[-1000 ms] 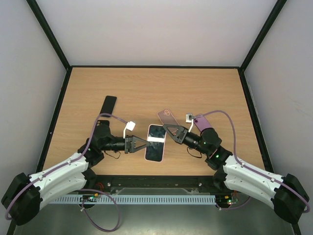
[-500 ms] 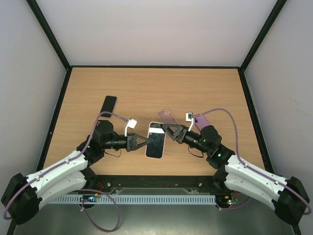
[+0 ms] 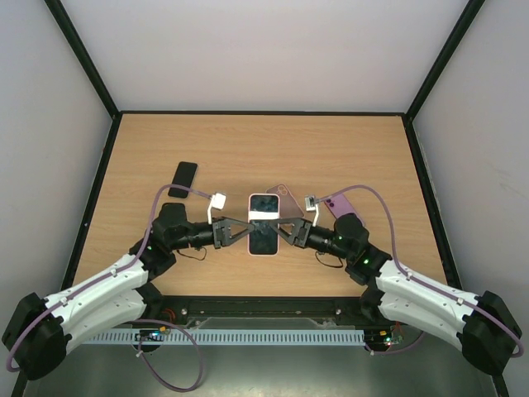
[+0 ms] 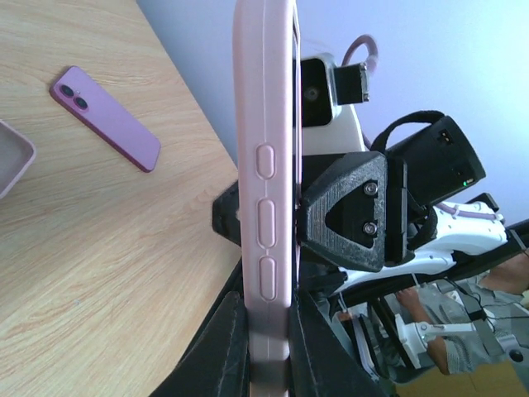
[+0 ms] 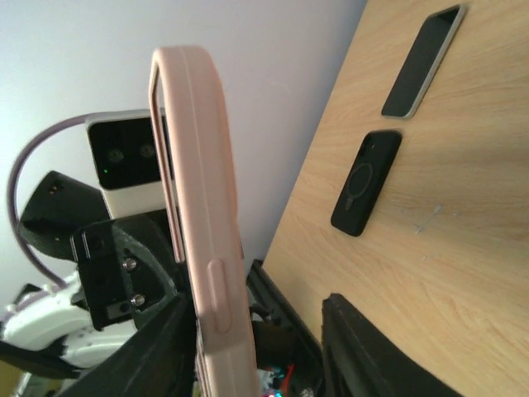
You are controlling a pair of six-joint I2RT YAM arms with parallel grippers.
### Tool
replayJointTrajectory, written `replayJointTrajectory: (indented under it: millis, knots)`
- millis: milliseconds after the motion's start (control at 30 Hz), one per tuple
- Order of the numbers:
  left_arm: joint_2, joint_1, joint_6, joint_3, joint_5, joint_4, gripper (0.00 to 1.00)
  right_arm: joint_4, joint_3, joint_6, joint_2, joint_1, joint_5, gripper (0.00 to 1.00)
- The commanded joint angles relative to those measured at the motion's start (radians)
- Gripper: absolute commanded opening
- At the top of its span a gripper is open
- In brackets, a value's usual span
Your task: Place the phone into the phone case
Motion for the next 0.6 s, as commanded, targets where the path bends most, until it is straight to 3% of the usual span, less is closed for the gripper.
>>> replayJointTrajectory:
  millis: [0, 167, 300, 333, 433, 500, 567]
  knots:
    - [-0.001, 0.003, 0.003, 0.004, -0.024, 0.081, 0.03, 0.062, -0.031, 0.037, -0.021, 0.004, 0.016, 0.3]
    - [0.024, 0.003, 0.056, 0.03, -0.081, -0.03, 0.03, 0.096, -0.074, 0.092, -0.022, 0.005, 0.046, 0.03]
    - [0.024, 0.003, 0.038, 0.019, -0.085, 0.0, 0.03, 0.157, -0.083, 0.131, 0.013, 0.004, -0.005, 0.04]
    - [0.024, 0.003, 0.029, 0.013, -0.088, 0.014, 0.03, 0.16, -0.081, 0.132, 0.018, 0.004, -0.014, 0.1]
    - [0.032, 0.003, -0.028, -0.009, -0.091, 0.092, 0.03, 0.139, -0.076, 0.126, 0.027, 0.005, -0.015, 0.43]
    - [0.044, 0.003, -0.061, -0.017, -0.076, 0.146, 0.03, 0.134, -0.077, 0.119, 0.032, 0.005, -0.025, 0.55]
    - [0.05, 0.003, -0.089, -0.024, -0.072, 0.188, 0.03, 0.149, -0.085, 0.121, 0.042, 0.005, -0.045, 0.61]
